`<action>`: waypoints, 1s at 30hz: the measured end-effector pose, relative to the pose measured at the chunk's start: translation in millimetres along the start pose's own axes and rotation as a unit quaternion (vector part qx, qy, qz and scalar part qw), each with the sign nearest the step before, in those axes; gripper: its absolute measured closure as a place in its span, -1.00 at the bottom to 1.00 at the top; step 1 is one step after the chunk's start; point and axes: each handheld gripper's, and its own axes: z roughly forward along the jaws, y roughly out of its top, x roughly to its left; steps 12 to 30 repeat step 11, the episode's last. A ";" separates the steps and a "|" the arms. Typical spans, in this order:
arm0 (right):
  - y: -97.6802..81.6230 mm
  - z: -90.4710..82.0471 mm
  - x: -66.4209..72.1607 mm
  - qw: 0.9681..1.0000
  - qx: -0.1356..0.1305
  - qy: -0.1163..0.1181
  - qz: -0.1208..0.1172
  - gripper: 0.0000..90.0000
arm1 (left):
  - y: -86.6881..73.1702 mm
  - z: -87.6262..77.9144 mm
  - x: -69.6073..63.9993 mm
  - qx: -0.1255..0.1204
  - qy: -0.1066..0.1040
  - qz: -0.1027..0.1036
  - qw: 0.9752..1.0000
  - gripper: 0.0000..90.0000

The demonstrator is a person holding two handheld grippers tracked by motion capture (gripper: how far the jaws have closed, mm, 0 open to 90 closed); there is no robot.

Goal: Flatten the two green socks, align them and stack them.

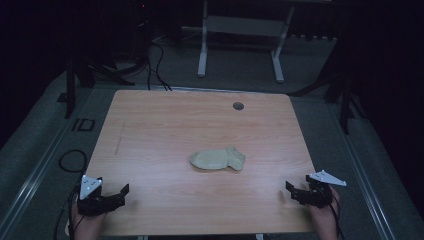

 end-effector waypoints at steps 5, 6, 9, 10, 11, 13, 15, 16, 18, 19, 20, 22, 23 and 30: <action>-1.3 0.4 -2.0 1.000 0.002 -0.008 0.003 -0.76 | -1.3 0.0 2.0 -0.011 0.018 0.002 1.000 -0.95; -1.5 0.7 -2.3 1.000 0.003 -0.009 0.001 -0.76 | -1.7 0.8 1.7 -0.011 0.019 0.001 1.000 -0.95; -1.7 0.8 -2.6 1.000 0.003 -0.011 0.000 -0.76 | -1.8 1.8 0.7 -0.007 0.019 0.008 1.000 -0.95; -1.6 0.7 -2.4 1.000 0.002 -0.010 0.002 -0.76 | -1.7 2.0 0.2 -0.008 0.018 0.008 1.000 -0.95; -1.6 0.7 -2.3 1.000 0.002 -0.010 0.001 -0.76 | -1.7 2.1 0.0 -0.010 0.017 0.008 1.000 -0.95; -1.6 0.7 -2.3 1.000 0.002 -0.010 0.001 -0.76 | -1.7 2.1 0.0 -0.010 0.017 0.008 1.000 -0.95; -1.6 0.7 -2.3 1.000 0.002 -0.010 0.001 -0.76 | -1.7 2.1 0.0 -0.010 0.017 0.008 1.000 -0.95; -1.6 0.7 -2.3 1.000 0.002 -0.010 0.001 -0.76 | -1.7 2.1 0.0 -0.010 0.017 0.008 1.000 -0.95; -1.6 0.7 -2.3 1.000 0.002 -0.010 0.001 -0.76 | -1.7 2.1 0.0 -0.010 0.017 0.008 1.000 -0.95; -1.6 0.7 -2.3 1.000 0.002 -0.010 0.001 -0.76 | -1.7 2.1 0.0 -0.010 0.017 0.008 1.000 -0.95; -1.6 0.7 -2.3 1.000 0.002 -0.010 0.001 -0.76 | -1.7 2.1 0.0 -0.010 0.017 0.008 1.000 -0.95; -1.6 0.7 -2.3 1.000 0.002 -0.010 0.001 -0.76 | -1.7 2.1 0.0 -0.010 0.017 0.008 1.000 -0.95; -1.6 0.7 -2.3 1.000 0.002 -0.010 0.001 -0.76 | -1.7 2.1 0.0 -0.010 0.017 0.008 1.000 -0.95; -1.6 0.7 -2.3 1.000 0.002 -0.010 0.001 -0.76 | -1.7 2.1 0.0 -0.010 0.017 0.008 1.000 -0.95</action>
